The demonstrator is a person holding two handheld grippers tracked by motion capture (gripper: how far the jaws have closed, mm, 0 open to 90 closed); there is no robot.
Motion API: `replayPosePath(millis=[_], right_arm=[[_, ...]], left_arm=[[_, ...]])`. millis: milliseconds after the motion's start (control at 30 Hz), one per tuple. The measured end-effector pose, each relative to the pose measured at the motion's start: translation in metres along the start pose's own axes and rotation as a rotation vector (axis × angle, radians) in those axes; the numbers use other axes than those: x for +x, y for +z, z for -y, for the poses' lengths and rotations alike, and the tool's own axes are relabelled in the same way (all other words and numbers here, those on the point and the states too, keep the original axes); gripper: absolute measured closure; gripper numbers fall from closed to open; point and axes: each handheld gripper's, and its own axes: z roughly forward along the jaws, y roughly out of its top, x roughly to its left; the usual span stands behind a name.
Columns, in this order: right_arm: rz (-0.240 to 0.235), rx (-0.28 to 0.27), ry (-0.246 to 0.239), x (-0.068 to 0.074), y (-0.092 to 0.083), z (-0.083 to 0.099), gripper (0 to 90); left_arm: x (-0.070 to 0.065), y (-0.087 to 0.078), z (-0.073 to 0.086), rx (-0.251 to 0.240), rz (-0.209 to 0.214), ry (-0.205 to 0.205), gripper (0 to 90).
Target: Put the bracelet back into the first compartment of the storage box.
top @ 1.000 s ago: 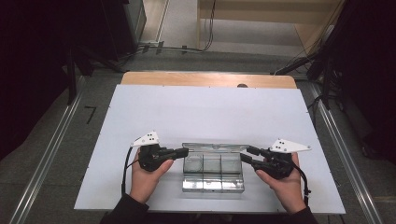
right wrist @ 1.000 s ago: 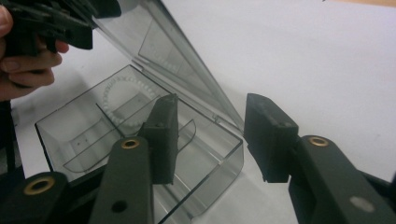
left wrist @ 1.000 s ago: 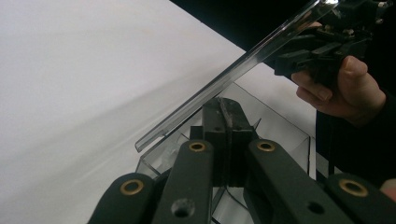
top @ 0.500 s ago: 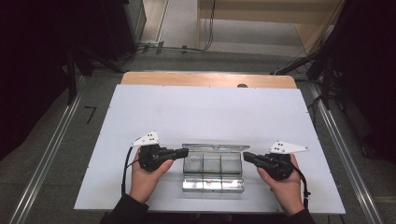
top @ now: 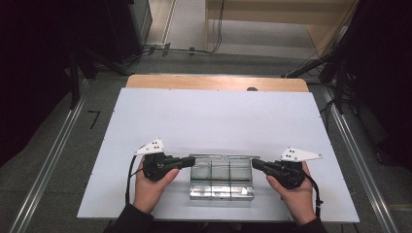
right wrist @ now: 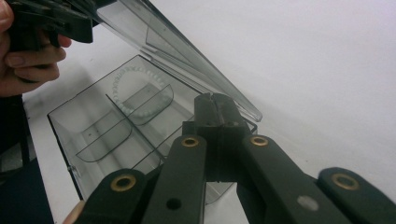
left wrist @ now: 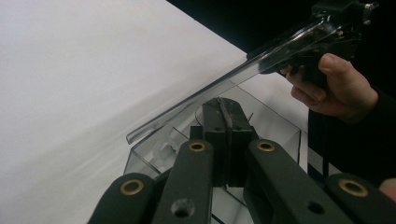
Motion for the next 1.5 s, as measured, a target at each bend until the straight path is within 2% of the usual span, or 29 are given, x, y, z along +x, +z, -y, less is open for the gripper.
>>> replayPosePath(millis=[433,833,1500], right_arm=[[-0.01,-0.002,-0.012,0.005,-0.004,0.004,88.1],[-0.023,0.008,-0.026,0.007,-0.007,0.01,88.1],[-0.044,0.04,-0.053,0.007,-0.007,0.02,88.1]], left_arm=[[-0.005,-0.001,0.005,0.014,0.01,0.014,90.0],[-0.008,-0.003,0.011,0.031,0.017,0.006,90.0],[-0.007,-0.001,0.02,0.099,0.036,0.009,90.0]])
